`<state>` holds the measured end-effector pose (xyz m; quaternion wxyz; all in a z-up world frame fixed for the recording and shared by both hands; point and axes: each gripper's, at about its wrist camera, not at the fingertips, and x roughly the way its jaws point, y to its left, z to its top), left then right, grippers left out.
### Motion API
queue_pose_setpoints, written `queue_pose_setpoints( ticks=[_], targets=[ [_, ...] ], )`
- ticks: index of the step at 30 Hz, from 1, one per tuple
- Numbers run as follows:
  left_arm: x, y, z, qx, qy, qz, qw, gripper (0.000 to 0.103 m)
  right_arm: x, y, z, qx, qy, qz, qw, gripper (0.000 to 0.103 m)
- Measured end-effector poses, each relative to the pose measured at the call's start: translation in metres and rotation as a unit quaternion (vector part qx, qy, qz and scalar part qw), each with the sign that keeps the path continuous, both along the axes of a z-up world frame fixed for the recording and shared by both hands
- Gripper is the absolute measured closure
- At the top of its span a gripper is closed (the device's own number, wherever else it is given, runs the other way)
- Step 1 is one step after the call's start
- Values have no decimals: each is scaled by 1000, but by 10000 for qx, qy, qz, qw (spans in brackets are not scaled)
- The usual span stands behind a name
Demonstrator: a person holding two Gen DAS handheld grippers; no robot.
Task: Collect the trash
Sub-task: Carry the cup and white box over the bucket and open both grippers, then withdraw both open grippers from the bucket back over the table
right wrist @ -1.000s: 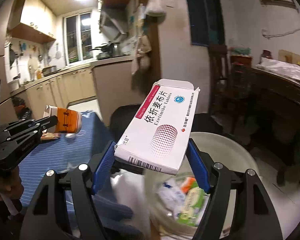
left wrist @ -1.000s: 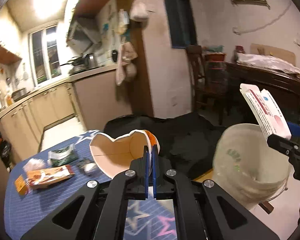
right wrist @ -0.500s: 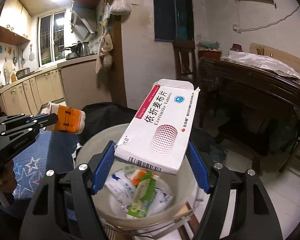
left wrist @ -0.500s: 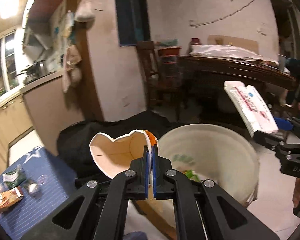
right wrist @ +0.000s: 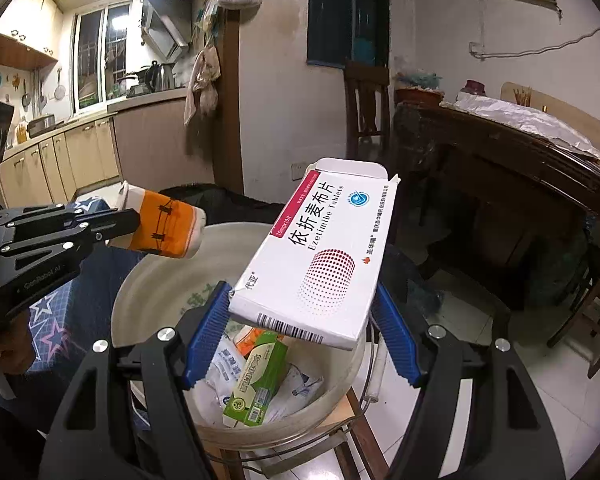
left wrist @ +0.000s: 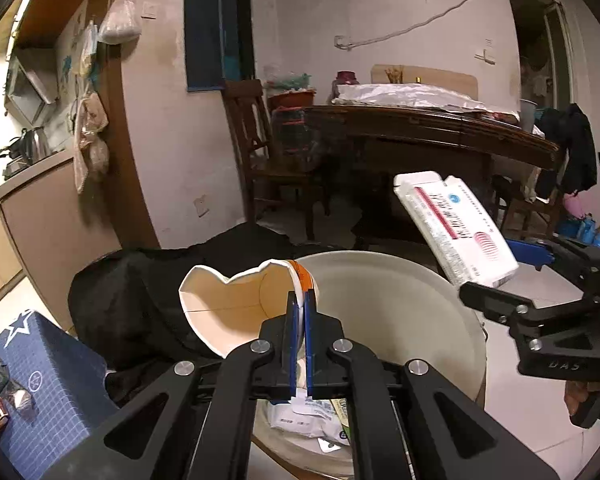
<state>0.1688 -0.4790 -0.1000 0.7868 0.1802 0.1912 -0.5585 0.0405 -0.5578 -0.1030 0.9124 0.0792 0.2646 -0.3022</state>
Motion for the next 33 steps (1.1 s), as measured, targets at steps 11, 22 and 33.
queue_pose_setpoints(
  ticks=[11,22,33],
  targets=[
    [6,-9,-11,115,132,-83,9998,92,3,-14,-8,159,10,-59,9999,27],
    [1,2,-3,46,37,-40,10000,89,-11,-17,-5,276,-202,-176,9993,27],
    [12,52,2,-8,-68,430,9991,80,16,12,-4,240,-196,274,9991,27]
  ],
)
